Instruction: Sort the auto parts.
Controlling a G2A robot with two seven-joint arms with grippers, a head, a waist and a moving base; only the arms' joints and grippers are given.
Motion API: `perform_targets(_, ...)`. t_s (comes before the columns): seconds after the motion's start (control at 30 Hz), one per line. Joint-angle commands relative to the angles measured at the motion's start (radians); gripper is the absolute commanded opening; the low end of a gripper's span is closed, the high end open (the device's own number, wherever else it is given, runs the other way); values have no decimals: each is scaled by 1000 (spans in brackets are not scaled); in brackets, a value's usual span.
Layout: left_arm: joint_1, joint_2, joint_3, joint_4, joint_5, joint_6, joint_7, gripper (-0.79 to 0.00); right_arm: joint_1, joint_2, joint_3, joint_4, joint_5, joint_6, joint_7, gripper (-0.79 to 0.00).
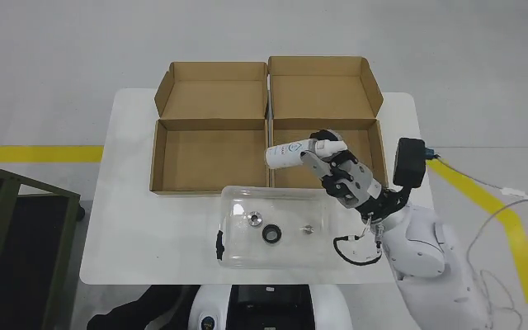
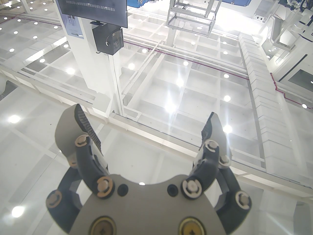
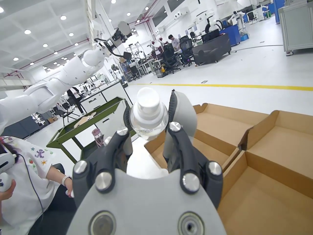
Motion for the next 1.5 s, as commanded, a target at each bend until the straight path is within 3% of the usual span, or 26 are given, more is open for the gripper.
perform_targets(0.0, 0, 0, 0, 0, 0, 0, 0, 0, 2, 1, -4, 14, -38, 6, 13, -785)
perform_targets(0.37, 0, 0, 0, 0, 0, 0, 0, 0, 11, -3, -63, 159, -171, 69, 54, -785)
perform_targets(1.47, 0, 0, 0, 0, 0, 0, 0, 0, 232, -30, -193, 456, -534, 232, 88, -785)
